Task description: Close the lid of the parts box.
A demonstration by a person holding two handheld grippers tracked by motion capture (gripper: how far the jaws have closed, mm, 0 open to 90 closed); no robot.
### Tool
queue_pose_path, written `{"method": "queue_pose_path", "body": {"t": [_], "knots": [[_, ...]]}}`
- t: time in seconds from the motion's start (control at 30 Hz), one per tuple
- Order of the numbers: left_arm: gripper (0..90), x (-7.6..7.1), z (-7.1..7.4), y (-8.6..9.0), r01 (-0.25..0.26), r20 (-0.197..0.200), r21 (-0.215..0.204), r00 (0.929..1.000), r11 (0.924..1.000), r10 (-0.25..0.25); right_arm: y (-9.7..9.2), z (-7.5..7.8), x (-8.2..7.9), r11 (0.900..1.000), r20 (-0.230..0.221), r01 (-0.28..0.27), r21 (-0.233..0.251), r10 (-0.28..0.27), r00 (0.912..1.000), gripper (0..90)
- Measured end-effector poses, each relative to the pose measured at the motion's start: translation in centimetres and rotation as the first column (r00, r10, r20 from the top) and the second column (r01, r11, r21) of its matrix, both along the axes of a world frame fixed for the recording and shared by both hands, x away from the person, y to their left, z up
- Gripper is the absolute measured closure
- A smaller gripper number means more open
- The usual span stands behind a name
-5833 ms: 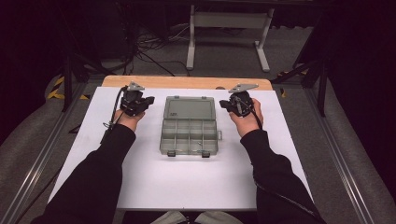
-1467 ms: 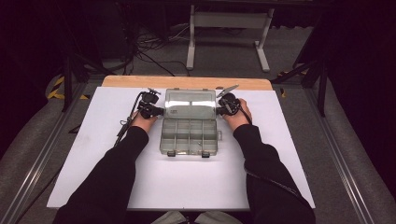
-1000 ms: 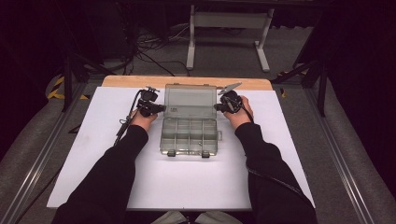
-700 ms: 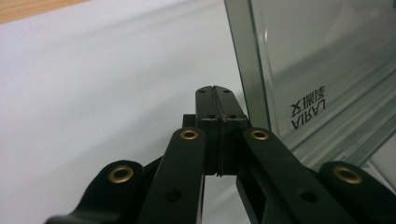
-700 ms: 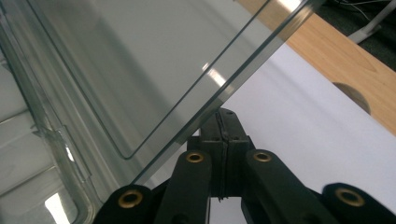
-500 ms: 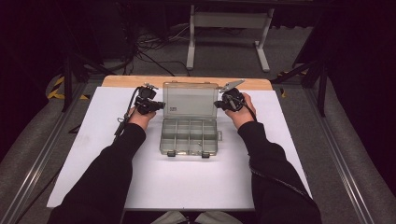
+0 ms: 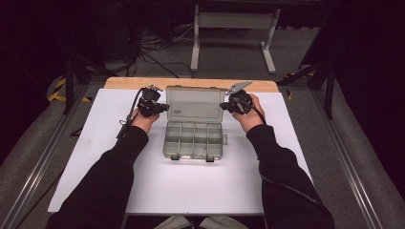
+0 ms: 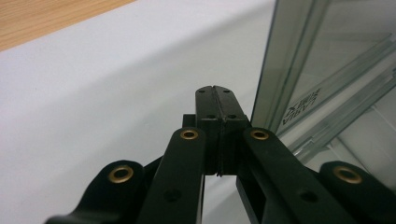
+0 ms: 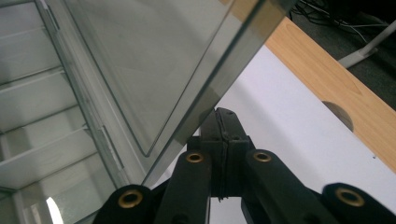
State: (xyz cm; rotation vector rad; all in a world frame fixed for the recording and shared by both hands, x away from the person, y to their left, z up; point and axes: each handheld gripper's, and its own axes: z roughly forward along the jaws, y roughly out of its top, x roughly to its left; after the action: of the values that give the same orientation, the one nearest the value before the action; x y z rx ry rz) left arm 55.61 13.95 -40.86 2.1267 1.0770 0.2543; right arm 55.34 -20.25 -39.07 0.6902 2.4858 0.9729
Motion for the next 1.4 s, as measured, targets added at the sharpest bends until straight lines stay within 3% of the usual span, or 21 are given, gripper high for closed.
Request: {"method": "queue_pose_path", "body": {"t": [0.33,0.7,0.8,0.97,1.27,1.4], "knots": [[89.7,-0.8,1.1,0.0,0.033,0.037,0.010,0.9988,0.9994,-0.033,0.3,1.3,-1.1,0.9994,0.012,-0.035,0.003,0.035,0.9993,90.0],[89.7,-2.6,3.0,0.3,0.102,0.041,0.005,0.9939,0.9948,-0.102,0.8,2.7,-3.0,0.9967,-0.006,-0.081,-0.009,0.081,0.9967,90.0],[89.6,-3.0,3.3,0.4,0.119,0.049,0.014,0.9917,0.9928,-0.119,0.9,2.9,-3.3,0.9953,-0.013,-0.096,-0.010,0.096,0.9953,90.0],[89.6,-3.5,3.3,0.8,0.138,0.047,-0.005,0.9894,0.9904,-0.137,1.0,3.5,-4.1,0.9930,-0.038,-0.118,0.003,0.118,0.9923,90.0],[89.5,-4.7,3.8,1.0,0.214,0.037,-0.008,0.9761,0.9767,-0.214,0.9,4.0,-5.3,0.9902,-0.073,-0.139,-0.016,0.137,0.9878,90.0],[89.5,-5.1,4.0,1.1,0.242,0.012,-0.017,0.9703,0.9702,-0.242,1.1,4.1,-6.0,0.9882,-0.086,-0.152,-0.020,0.150,0.9850,90.0]]}}
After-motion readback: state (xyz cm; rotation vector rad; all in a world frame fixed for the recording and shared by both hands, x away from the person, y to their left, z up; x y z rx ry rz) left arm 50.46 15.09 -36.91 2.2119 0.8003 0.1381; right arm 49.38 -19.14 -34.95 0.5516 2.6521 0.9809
